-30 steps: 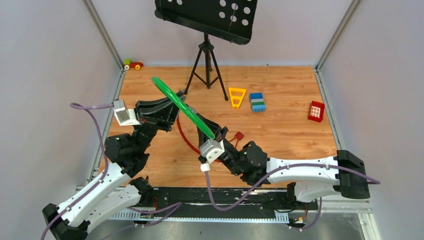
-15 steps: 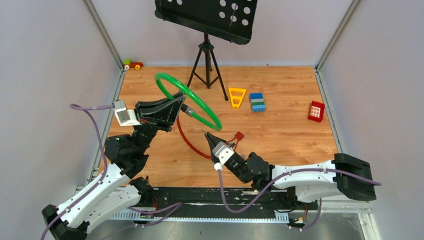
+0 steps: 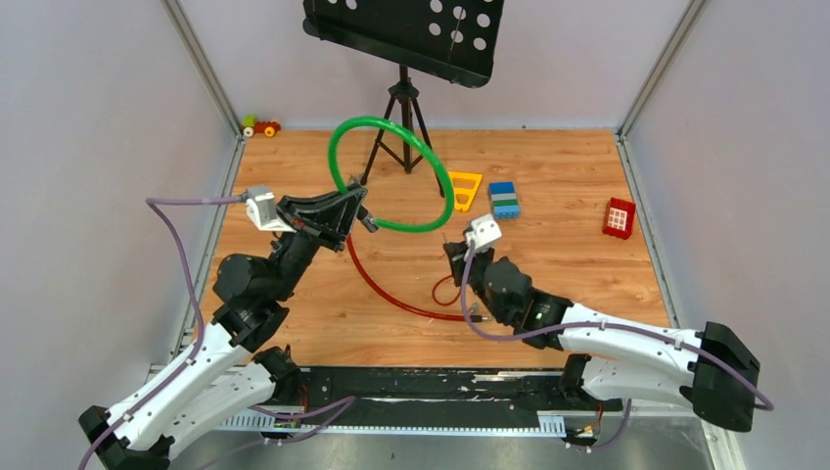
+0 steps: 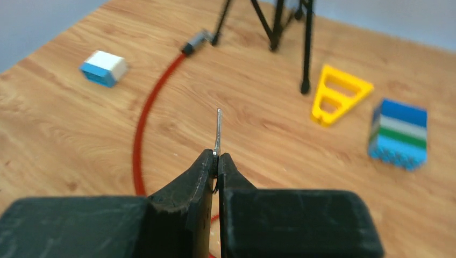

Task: Lock with the key
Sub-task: Place the lock at the center of the board.

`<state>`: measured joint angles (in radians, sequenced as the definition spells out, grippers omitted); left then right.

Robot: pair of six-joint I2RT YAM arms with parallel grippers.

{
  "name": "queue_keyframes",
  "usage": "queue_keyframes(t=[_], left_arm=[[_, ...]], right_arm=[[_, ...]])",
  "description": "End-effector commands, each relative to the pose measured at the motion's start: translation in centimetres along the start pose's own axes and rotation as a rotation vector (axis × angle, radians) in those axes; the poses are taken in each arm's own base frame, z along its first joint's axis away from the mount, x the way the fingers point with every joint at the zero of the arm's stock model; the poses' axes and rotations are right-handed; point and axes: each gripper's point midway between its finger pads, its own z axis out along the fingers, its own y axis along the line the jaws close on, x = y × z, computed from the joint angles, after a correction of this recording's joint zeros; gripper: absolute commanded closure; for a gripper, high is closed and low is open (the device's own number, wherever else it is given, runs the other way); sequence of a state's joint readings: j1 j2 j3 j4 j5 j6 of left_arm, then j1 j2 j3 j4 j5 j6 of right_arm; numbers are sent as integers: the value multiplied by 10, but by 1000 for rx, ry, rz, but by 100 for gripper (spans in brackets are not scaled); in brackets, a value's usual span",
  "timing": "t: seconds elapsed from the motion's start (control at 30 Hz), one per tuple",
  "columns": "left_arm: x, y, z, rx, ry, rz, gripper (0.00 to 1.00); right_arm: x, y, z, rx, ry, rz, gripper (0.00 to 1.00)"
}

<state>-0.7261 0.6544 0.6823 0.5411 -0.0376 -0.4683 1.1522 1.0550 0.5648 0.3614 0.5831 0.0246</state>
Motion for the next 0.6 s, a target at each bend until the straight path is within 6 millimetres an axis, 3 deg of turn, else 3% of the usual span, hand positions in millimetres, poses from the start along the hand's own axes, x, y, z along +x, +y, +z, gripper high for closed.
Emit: queue_keyframes(t=[0.0,0.17,0.33,0.43,0.57], left_arm=[[32,47,-9,-224,102,25,100],[95,76,-21,-307,270,35,100],[157,97,-36,-348,390,-6,100],[189,112,-45,-370,453,14,100],[226,134,-53,-427,538,11,100]], right_arm=[[55,-32,-10,103,281,253,100],[90,-82,-24,296,378,380,100],[117,-115,-37,420,396,471,100],[134,-126,-37,459,422,502,98],[155,-125,-28,432,487,534,94]])
